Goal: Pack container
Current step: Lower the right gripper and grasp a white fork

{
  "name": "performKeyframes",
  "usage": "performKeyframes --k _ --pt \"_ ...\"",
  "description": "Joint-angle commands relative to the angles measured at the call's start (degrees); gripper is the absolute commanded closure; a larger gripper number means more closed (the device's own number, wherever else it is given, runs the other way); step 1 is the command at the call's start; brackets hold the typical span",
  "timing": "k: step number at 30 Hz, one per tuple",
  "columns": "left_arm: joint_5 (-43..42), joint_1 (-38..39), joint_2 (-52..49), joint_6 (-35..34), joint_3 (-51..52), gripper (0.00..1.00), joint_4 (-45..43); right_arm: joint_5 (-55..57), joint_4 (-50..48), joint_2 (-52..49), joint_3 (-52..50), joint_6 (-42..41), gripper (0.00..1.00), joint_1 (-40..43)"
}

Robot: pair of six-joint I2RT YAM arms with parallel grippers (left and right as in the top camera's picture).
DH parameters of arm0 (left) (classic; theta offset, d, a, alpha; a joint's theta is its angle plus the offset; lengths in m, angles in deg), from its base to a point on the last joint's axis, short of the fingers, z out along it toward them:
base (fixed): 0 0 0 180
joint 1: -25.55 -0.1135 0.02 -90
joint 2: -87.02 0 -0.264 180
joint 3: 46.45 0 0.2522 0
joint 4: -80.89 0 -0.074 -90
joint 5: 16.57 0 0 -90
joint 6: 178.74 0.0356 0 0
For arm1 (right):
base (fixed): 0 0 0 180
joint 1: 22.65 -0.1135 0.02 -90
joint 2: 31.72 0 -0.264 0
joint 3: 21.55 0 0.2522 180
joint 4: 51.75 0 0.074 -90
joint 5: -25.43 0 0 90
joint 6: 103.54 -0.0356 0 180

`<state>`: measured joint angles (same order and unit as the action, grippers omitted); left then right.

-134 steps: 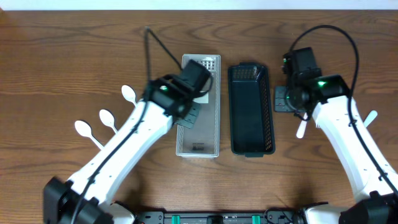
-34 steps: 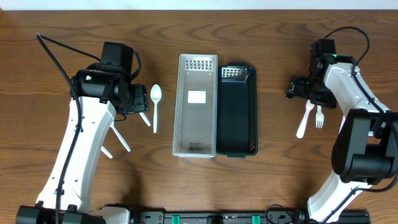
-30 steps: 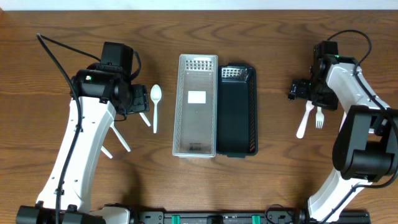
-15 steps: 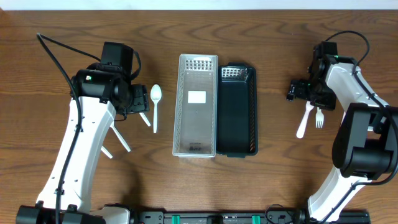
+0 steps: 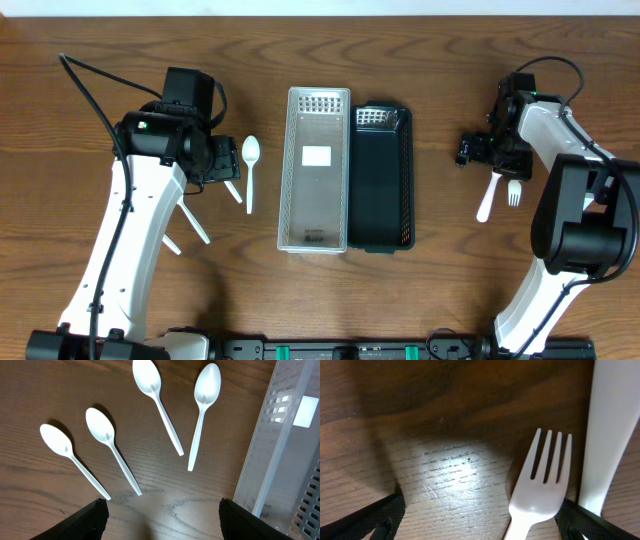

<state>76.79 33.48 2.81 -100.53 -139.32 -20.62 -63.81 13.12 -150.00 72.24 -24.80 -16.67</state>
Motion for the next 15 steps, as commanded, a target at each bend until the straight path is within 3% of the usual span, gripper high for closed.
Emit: performKeyframes --k 1,9,15 --pt "0.1 -0.2 -0.4 0.3 -0.8 0.26 0.4 -0.4 -0.1 -2.1 -0.3 1.1 0.01 0.2" --pt "0.1 -0.2 -0.4 0.3 -0.8 0.27 0.4 -0.1 -1.4 -2.2 -0.3 1.0 0.13 0.2" --pt "0.1 -0.2 -0.4 0.3 -0.8 0.27 0.4 -0.1 -2.2 -2.2 -0.3 1.0 0.43 0.2"
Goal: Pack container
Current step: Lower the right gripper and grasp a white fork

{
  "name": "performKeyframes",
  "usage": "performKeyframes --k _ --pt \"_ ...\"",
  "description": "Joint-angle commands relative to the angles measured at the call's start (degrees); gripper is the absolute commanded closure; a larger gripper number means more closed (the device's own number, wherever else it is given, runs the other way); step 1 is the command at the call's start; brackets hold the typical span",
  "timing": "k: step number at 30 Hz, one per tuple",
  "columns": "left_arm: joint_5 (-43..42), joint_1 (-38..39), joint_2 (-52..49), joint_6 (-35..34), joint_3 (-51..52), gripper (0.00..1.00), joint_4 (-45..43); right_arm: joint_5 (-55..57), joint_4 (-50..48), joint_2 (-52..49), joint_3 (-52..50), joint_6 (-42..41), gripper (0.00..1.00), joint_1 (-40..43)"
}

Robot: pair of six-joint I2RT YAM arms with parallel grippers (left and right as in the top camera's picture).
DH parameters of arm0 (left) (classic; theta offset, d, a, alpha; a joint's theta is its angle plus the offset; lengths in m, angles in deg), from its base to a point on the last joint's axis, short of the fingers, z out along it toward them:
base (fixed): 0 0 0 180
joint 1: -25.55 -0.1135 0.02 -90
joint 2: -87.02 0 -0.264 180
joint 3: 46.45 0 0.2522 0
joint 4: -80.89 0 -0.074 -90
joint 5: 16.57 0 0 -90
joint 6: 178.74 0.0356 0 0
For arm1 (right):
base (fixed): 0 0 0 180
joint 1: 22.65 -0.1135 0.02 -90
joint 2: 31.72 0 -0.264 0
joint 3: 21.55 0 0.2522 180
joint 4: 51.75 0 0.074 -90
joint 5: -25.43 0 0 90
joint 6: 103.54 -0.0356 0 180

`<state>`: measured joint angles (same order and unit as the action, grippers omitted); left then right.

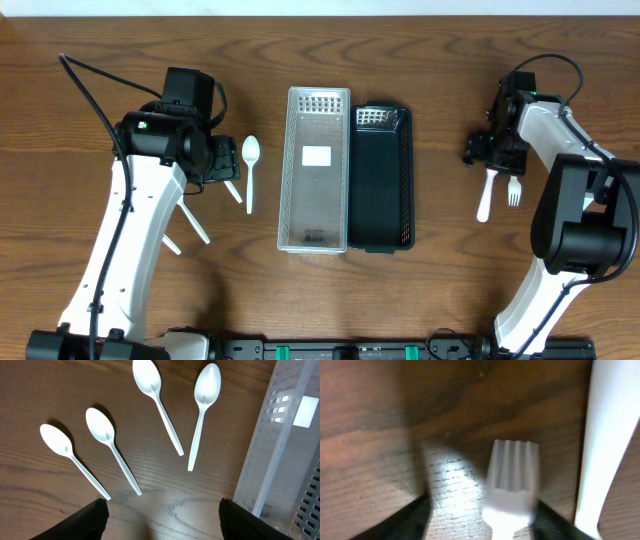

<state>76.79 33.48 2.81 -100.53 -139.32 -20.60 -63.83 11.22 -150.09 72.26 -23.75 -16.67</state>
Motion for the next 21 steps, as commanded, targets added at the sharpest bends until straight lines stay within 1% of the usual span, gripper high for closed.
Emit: performKeyframes --k 1,4,5,7,11,16,19,21 --pt "0.1 -0.2 -0.4 0.3 -0.8 0.27 0.4 -0.1 -0.4 -2.1 -0.3 0.0 0.44 0.2" --pt "0.1 -0.2 -0.4 0.3 -0.8 0.27 0.4 -0.1 -0.7 -2.1 -0.3 0.0 0.55 0.2" --pt "0.1 -0.2 -0.4 0.3 -0.8 0.27 0.4 -0.1 -0.8 -2.1 -0.3 0.0 0.57 0.2" --pt "0.1 -0.2 -0.4 0.3 -0.8 0.27 0.5 -0.1 -0.9 -2.1 -0.3 0.0 0.57 0.2" --pt "0.1 -0.2 -0.4 0.3 -0.8 0.26 0.6 -0.1 -1.3 -2.1 -0.3 0.0 0.66 0.2" --pt "0.1 -0.2 -0.4 0.3 -0.8 0.26 0.6 -0.1 -1.7 -2.1 -0.3 0.0 0.71 0.2" --pt "0.1 -0.2 -0.4 0.3 -0.8 0.27 0.6 -0.1 -1.9 -2.1 -0.3 0.0 0.72 0.2" --pt "0.1 -0.2 -0.5 0.3 -0.8 0.27 0.6 -0.1 -2.0 -2.1 -0.3 0.0 0.76 0.2"
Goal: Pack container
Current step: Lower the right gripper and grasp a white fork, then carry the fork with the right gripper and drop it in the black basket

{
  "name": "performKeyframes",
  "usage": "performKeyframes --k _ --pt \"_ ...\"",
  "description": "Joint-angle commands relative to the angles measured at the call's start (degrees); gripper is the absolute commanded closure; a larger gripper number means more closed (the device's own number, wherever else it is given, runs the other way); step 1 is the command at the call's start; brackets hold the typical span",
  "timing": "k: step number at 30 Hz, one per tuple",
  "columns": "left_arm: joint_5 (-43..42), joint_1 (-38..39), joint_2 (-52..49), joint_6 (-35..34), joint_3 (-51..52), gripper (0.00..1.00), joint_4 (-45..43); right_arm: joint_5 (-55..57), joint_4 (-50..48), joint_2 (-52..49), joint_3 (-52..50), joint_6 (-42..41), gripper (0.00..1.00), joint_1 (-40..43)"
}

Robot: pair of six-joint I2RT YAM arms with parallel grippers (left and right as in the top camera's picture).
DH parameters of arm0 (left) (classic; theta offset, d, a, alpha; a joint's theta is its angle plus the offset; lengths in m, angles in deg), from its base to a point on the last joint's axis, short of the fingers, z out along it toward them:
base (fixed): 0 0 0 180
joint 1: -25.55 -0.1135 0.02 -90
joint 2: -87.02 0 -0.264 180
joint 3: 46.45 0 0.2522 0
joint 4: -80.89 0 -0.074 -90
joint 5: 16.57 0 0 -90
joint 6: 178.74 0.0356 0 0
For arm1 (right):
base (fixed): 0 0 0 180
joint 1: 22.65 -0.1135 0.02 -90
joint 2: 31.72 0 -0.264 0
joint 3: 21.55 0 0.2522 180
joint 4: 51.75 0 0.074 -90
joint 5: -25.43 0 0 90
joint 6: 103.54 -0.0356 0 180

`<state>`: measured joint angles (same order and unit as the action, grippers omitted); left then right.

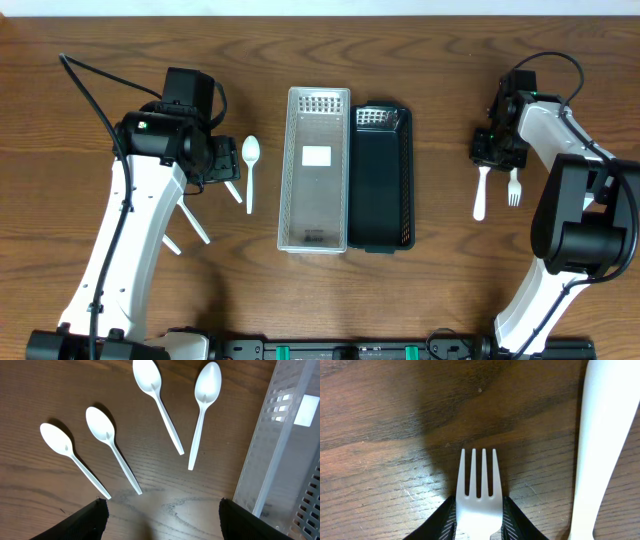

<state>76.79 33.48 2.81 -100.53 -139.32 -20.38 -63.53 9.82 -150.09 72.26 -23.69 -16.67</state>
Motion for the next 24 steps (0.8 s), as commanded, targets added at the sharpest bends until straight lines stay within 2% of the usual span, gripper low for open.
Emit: performKeyframes --k 1,5,8,12,17,24 --pt "0.1 -0.2 -0.4 0.3 -0.8 0.27 0.3 -0.4 -0.6 -2.1 -0.3 0.0 0.78 0.2" --pt "0.1 -0.2 -0.4 0.3 -0.8 0.28 0.3 -0.4 -0.7 -2.1 -0.3 0.0 0.85 0.2" --pt "0.1 -0.2 -0.4 0.3 -0.8 0.27 0.3 -0.4 -0.3 -1.9 -0.3 -0.1 0.96 0.0" --pt "0.1 -0.2 -0.4 0.3 -0.8 0.27 0.3 -0.4 1.4 1.1 0.3 -0.4 0.96 -1.0" --pt "0.1 -0.2 -0.4 0.3 -0.8 0.27 0.4 -0.4 6.2 10.4 4.3 -0.5 0.97 -4.1" --pt "0.1 -0.2 -0.4 0.3 -0.8 0.27 0.4 -0.7 14.0 22.8 10.4 -8.4 0.99 -13.5"
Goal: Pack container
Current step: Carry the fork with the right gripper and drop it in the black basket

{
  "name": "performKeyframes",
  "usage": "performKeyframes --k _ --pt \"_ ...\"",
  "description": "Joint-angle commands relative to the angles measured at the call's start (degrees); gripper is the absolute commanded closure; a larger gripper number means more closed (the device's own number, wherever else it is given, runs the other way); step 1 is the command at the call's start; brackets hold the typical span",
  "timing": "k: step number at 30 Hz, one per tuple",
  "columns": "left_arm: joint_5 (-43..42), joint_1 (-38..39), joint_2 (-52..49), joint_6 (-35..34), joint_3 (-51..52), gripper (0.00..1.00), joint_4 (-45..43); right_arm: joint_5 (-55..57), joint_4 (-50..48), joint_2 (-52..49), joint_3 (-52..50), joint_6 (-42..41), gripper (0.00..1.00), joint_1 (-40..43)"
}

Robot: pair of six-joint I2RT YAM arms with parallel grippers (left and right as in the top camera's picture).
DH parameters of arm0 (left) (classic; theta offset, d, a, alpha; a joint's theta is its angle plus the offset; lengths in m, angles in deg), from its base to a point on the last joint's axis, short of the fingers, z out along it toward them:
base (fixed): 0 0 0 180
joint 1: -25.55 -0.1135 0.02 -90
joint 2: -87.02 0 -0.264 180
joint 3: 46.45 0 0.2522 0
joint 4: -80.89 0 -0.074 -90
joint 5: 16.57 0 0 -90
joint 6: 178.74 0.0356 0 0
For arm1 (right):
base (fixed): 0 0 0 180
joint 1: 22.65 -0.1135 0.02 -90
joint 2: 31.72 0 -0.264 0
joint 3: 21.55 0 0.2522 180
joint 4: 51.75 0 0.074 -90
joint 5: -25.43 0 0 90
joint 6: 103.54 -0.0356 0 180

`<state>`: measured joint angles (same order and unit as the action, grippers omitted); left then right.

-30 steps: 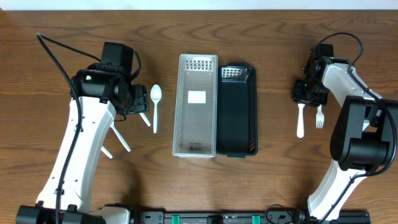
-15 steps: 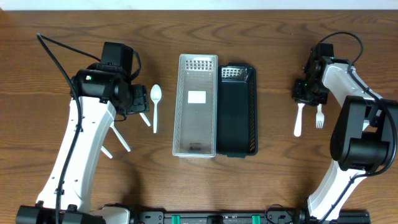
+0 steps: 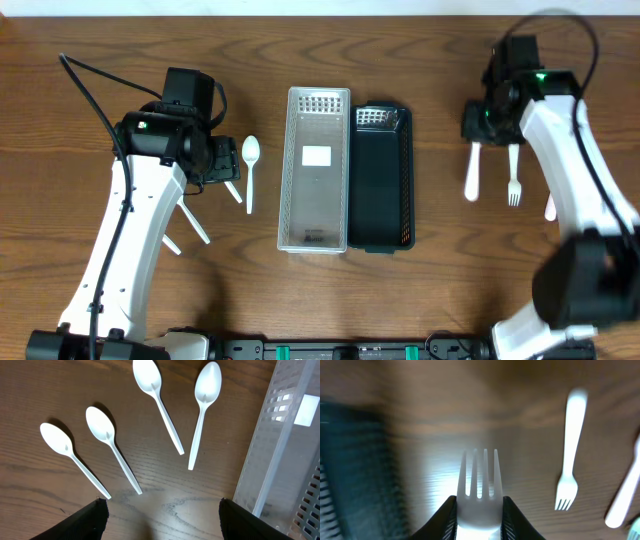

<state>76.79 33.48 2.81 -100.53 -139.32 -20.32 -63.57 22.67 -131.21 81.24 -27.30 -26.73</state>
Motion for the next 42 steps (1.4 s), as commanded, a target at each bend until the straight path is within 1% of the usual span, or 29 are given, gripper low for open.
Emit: performKeyframes --k 1,4,8,12,16,18,20,22,23,25,28,29,31,33,35,37,40,42 --pt "0.1 -0.2 -0.4 0.3 -0.8 0.27 0.3 -1.1 1.4 5.1 1.4 -6.5 0.99 -5.6" --pt "0.1 -0.2 -0.4 0.3 -0.8 0.27 0.4 -2.0 2.0 5.7 1.4 -10.3 0.98 -10.8" --pt "0.1 -0.2 -0.5 0.3 -0.8 0.26 0.5 -1.0 1.4 3.6 0.6 -14.0 0.97 -17.9" --pt "0.1 -0.2 -0.5 0.3 -0.8 0.27 0.8 2.0 0.3 -2.0 0.1 -16.0 0.96 -22.6" --pt "0.1 -0.2 -0.5 0.3 -0.8 0.27 1.1 2.6 -0.2 -9.8 0.1 -15.7 0.93 -24.1" --pt "0.1 -0.2 -0.5 0.3 -0.8 0.27 1.2 2.6 -0.4 -12.0 0.1 -14.8 0.87 -24.1" --pt "0.1 -0.2 -0.5 0.3 -0.8 0.26 1.2 2.6 -0.4 -13.2 0.1 -14.0 0.77 -24.1" --pt "0.1 -0.2 -0.5 0.3 -0.8 0.26 1.2 2.6 -0.5 -13.4 0.1 -12.6 0.64 -24.1" --pt "0.1 -0.2 -0.5 0.3 -0.8 0.25 1.1 2.6 -0.6 -13.2 0.2 -12.0 0.62 -24.1" --pt "0.1 -0.2 -0.5 0.3 -0.8 0.25 1.1 2.6 -0.6 -12.2 0.7 -10.9 0.59 -24.1" --pt "0.1 -0.2 -0.5 0.3 -0.8 0.25 1.1 2.7 0.3 -9.8 3.7 -8.0 0.52 -23.8" --pt "0.1 -0.2 -0.5 0.3 -0.8 0.25 1.1 2.7 1.1 -8.7 5.4 -6.9 0.5 -23.5" --pt "0.1 -0.2 -0.5 0.3 -0.8 0.25 1.1 4.9 3.4 -6.5 9.3 -6.6 0.5 -22.3" --pt "0.1 -0.2 -0.4 0.3 -0.8 0.25 1.1 6.6 5.9 -4.0 13.1 -6.6 0.44 -20.1" --pt "0.1 -0.2 -0.4 0.3 -0.8 0.25 1.1 6.8 7.9 -1.2 15.9 -6.5 0.34 -16.5" --pt "0.1 -0.2 -0.5 0.3 -0.8 0.25 1.1 6.8 9.6 1.8 16.9 -5.5 0.21 -11.2" --pt "0.1 -0.2 -0.5 0.3 -0.8 0.25 1.1 6.6 12.7 3.7 16.9 -3.2 0.08 -2.1" --pt "0.1 -0.2 -0.4 0.3 -0.8 0.25 1.1 6.0 14.6 3.4 16.5 -0.3 0.03 3.8"
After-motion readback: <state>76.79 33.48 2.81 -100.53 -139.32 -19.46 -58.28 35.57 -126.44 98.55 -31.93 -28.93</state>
